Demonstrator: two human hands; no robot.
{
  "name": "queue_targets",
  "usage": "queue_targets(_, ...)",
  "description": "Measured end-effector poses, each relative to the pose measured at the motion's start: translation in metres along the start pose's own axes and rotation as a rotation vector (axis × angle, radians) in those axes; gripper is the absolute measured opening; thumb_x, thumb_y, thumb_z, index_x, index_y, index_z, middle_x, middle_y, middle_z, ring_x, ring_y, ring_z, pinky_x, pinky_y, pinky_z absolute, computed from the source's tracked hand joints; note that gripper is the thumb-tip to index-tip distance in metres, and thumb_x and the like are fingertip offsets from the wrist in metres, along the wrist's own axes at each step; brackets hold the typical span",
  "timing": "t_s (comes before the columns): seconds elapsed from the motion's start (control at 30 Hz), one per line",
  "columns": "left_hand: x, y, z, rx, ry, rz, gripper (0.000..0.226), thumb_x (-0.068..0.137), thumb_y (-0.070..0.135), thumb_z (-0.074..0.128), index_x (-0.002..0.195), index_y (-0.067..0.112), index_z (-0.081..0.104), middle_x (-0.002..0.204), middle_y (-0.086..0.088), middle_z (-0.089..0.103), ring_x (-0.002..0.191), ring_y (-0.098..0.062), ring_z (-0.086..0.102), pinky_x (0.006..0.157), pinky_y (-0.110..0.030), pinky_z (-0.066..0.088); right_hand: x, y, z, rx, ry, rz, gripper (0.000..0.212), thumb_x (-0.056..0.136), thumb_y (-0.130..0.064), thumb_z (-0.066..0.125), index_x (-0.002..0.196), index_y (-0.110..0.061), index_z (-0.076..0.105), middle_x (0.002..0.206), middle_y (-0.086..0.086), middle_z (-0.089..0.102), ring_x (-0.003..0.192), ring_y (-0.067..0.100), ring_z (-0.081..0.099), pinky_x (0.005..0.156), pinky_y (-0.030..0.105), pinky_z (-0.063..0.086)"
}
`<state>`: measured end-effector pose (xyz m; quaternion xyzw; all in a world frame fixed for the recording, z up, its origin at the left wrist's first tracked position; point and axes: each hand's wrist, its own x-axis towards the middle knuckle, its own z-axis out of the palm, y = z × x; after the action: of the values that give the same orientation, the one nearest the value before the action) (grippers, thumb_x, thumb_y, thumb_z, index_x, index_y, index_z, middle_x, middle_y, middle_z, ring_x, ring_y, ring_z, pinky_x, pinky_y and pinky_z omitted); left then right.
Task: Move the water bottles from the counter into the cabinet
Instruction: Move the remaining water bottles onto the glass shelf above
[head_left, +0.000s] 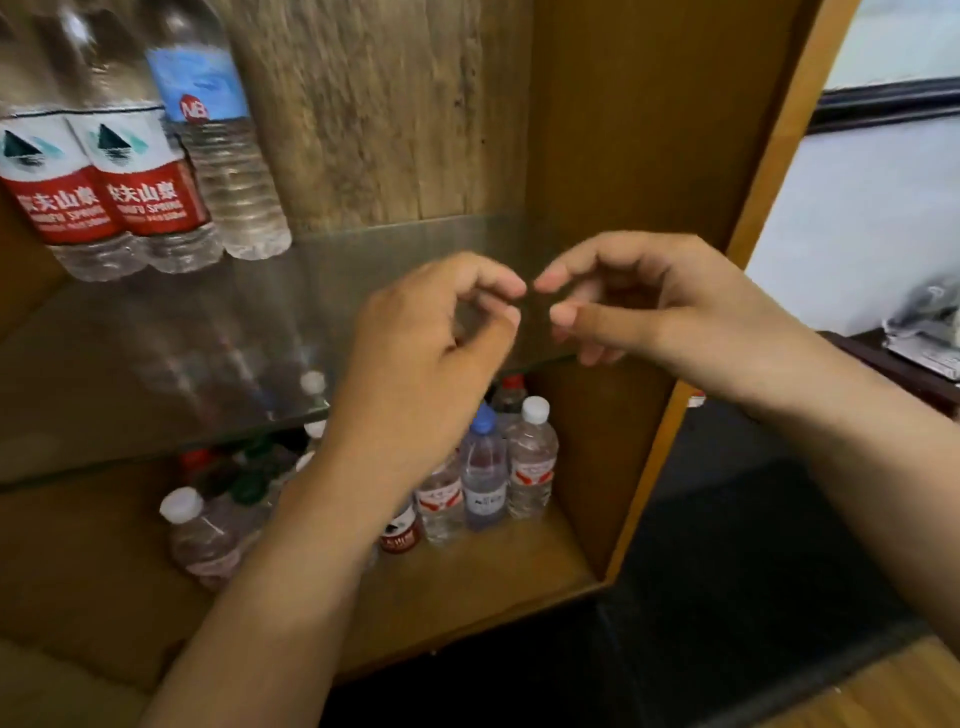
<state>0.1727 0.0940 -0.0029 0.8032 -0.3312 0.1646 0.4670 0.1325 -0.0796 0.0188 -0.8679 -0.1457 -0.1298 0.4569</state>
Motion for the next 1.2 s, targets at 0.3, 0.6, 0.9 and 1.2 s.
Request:
queue_targets(0.3, -0.043, 0.027, 0.143, -0.382, -0.669, -0.201, 0.014, 0.088, 0.025, 0.057, 0.094, 0.035, 0.065, 0.085, 0.011, 0.067, 0.075, -0.001, 0.061, 0.065, -0.017, 0.050, -0.114, 0.141, -0.078, 0.348, 0.074, 0.253, 0.021, 0.075, -0.017, 0.060, 0.095, -0.015, 0.066, 0.069, 0.008, 0.069, 0.057, 0.010, 0.064, 0.057, 0.018, 0.053)
queue_targets(0.6, -0.025, -0.014, 0.305, -0.412, -0.653, -0.595, 0.025, 0.089, 0.020, 0.055, 0.091, 0.043, 0.063, 0.089, 0.014, 0.068, 0.081, 0.001, 0.063, 0.065, -0.010, 0.050, -0.139, 0.320, -0.133, 0.376, 0.220, 0.650, 0.014, 0.087, -0.008, 0.058, 0.096, -0.016, 0.066, 0.070, 0.001, 0.070, 0.060, 0.011, 0.064, 0.059, 0.020, 0.053)
queue_targets(0.9, 0.036, -0.070, 0.428, -0.454, -0.376, -0.970, 0.045, 0.088, 0.012, 0.057, 0.129, 0.023, 0.045, 0.116, 0.007, 0.056, 0.096, -0.004, 0.055, 0.077, -0.026, 0.049, -0.082, 0.443, -0.138, 0.394, 0.245, 0.834, 0.021, 0.086, -0.008, 0.058, 0.104, -0.019, 0.060, 0.087, 0.000, 0.064, 0.076, 0.011, 0.061, 0.067, 0.025, 0.050)
queue_targets(1.2, 0.131, -0.128, 0.494, -0.538, -0.173, -1.146, 0.061, 0.086, 0.007, 0.058, 0.139, 0.025, 0.033, 0.141, -0.001, 0.042, 0.129, -0.024, 0.040, 0.095, -0.041, 0.038, 0.011, 0.510, -0.169, 0.220, 0.380, 0.857, 0.071, 0.077, -0.008, 0.071, 0.137, -0.011, 0.032, 0.135, 0.011, 0.044, 0.121, 0.027, 0.047, 0.099, 0.040, 0.045)
